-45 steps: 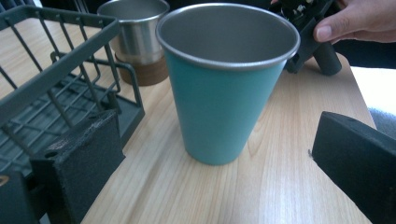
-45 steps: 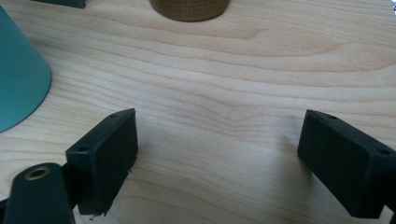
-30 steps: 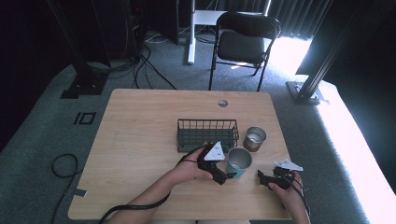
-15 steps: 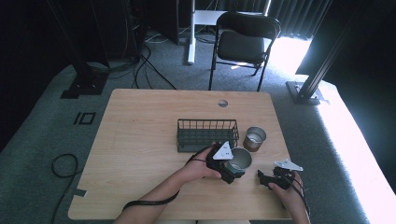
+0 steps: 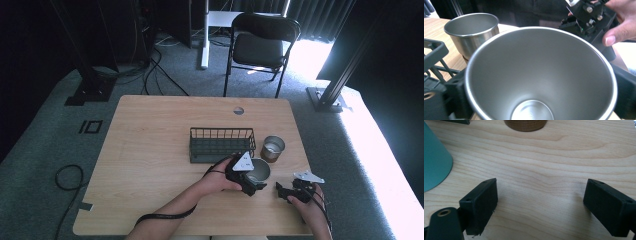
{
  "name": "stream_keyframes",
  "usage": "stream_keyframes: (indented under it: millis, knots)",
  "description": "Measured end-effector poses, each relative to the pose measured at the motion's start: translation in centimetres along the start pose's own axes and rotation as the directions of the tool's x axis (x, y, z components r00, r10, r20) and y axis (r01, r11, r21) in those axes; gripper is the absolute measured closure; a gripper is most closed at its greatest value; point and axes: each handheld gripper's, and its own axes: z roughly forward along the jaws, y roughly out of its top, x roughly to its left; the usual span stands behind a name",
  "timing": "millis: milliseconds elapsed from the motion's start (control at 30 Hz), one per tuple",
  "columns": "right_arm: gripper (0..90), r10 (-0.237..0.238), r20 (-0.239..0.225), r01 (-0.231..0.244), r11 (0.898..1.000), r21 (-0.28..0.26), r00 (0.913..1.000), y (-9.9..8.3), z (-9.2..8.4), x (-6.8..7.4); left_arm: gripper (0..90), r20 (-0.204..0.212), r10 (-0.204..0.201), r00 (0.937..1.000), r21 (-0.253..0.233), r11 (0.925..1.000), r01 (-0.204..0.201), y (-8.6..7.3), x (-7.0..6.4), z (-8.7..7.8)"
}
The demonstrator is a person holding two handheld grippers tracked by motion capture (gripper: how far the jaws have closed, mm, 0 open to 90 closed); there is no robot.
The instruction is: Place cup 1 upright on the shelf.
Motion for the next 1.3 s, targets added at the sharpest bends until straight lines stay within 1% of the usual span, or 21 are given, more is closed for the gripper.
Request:
stream_keyframes:
  millis: [33,67,100,167,233,367,467,567,733,800,900,933,1067,1133,1200,1300]
  knots:
    - [11.7,0.0,0.0,0.0,1.0,0.0,1.0,0.0,0.0,0.0,6.8,-0.008,-0.005,1.0,-0.006,1.0,0.005,0.1,0.0,0.0]
    - [11.7,0.0,0.0,0.0,1.0,0.0,1.0,0.0,0.0,0.0,8.8,-0.02,-0.008,0.9998,-0.011,0.9999,0.008,0.1,0.1,-0.1]
    - [11.7,0.0,0.0,0.0,1.0,0.0,1.0,0.0,0.0,0.0,9.2,-0.021,-0.004,0.9998,-0.009,1.0,0.004,0.1,0.1,0.0]
    - [11.7,0.0,0.0,0.0,1.0,0.0,1.0,0.0,0.0,0.0,10.8,-0.016,-0.009,0.9998,-0.009,0.9999,0.009,0.2,0.1,0.0]
    - [11.7,0.0,0.0,0.0,1.0,0.0,1.0,0.0,0.0,0.0,11.0,-0.013,-0.001,0.9999,-0.003,1.0,0.001,0.2,0.0,-0.1]
    - [11.7,-0.001,0.0,0.001,1.0,-0.001,1.0,0.0,0.0,0.0,11.2,-0.012,-0.001,0.9999,-0.025,0.9997,0.001,0.6,-0.2,-0.5]
    - [11.8,0.0,0.0,0.0,1.0,0.0,1.0,0.0,0.0,0.0,11.3,-0.003,-0.007,1.0,-0.038,0.9992,0.007,1.0,-0.2,-1.0]
    - [11.7,0.0,0.0,0.0,1.0,0.0,1.0,0.0,0.0,0.0,11.3,-0.004,0.001,1.0,-0.043,0.9991,-0.001,1.3,-0.2,-1.5]
    - [11.7,0.0,0.0,0.0,1.0,0.0,1.0,0.0,0.0,0.0,11.4,-0.007,-0.002,1.0,-0.062,0.9981,0.002,2.0,-0.1,-2.4]
    - [11.7,-0.001,0.0,0.001,1.0,0.0,1.0,0.0,0.0,0.0,11.4,-0.012,-0.012,0.9999,-0.078,0.9969,0.011,2.4,0.0,-2.8]
    - [11.7,-0.001,0.0,0.001,1.0,-0.001,1.0,0.0,0.0,0.0,11.3,-0.01,-0.011,0.9999,-0.09,0.9959,0.01,2.9,0.2,-3.4]
    - [11.7,-0.001,0.0,0.001,1.0,0.0,1.0,0.0,0.0,0.0,11.4,-0.015,-0.01,0.9998,-0.098,0.9951,0.009,3.2,0.3,-3.8]
    - [11.7,0.0,0.0,0.0,1.0,0.0,1.0,0.0,0.0,0.0,11.3,-0.026,-0.007,0.9996,-0.108,0.9941,0.004,3.6,0.6,-4.5]
    - [11.7,0.0,0.0,0.0,1.0,0.0,1.0,0.0,0.0,0.0,11.4,-0.03,-0.019,0.9994,-0.124,0.9921,0.015,3.9,0.7,-4.9]
    - [11.7,-0.001,0.0,0.001,1.0,0.0,1.0,0.0,0.0,0.0,11.4,-0.039,-0.015,0.9991,-0.125,0.9921,0.01,4.1,0.9,-5.3]
    - [11.7,0.0,0.0,0.0,1.0,-0.001,1.0,0.0,0.0,0.0,11.4,-0.046,-0.022,0.9987,-0.136,0.9907,0.015,4.3,1.2,-5.7]
